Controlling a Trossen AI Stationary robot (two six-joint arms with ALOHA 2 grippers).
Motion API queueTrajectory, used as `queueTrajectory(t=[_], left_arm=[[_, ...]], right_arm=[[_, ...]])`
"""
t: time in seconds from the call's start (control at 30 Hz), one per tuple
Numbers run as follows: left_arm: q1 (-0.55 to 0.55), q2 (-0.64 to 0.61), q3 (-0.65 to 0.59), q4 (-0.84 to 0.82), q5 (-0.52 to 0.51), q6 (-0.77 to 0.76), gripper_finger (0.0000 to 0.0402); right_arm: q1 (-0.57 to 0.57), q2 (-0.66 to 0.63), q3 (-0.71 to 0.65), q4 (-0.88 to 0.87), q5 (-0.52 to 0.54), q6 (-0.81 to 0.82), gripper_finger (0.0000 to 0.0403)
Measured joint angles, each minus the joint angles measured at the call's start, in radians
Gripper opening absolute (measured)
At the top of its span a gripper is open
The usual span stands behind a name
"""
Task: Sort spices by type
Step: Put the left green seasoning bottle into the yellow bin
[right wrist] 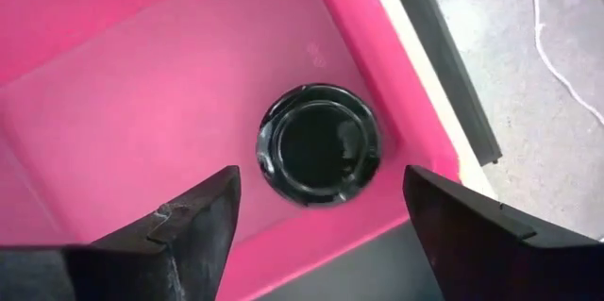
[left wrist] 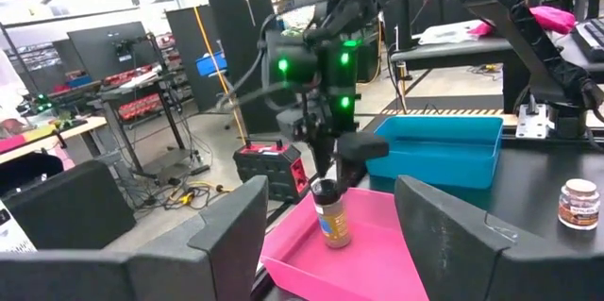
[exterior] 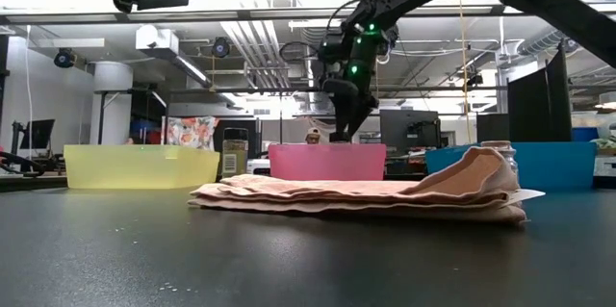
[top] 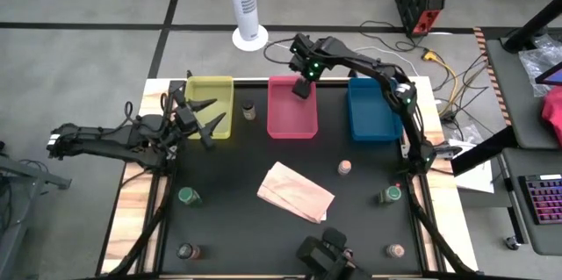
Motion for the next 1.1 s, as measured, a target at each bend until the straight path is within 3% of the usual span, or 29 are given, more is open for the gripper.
queueTrajectory(t=[0.23,0.4,0.8,0.93,1.1], left_arm=[[0.0,0.012,0.0,-0.003,0.025,-0.029,0.0217],[-0.001,0.045,0.0,-0.012,0.111,-0.075,0.0217],[-0.005,0.122,0.011,-0.009,0.169,-0.19,0.0217],[-0.02,0.154,0.051,-0.014,0.226,-0.213,0.0217],[-0.053,0.212,0.11,-0.043,0.238,-0.238,0.0217]], right_arm=[[0.018,-0.119,-0.021,-0.072,-0.003,0.044,0.0281],[0.085,-0.264,-0.174,-0.041,-0.005,0.055,0.0264],[0.315,-0.754,-0.77,0.423,-0.002,0.112,0.0252],[0.412,-0.858,-0.912,0.587,0.013,0.096,0.0252],[0.531,-0.93,-1.047,0.744,0.132,0.044,0.024]])
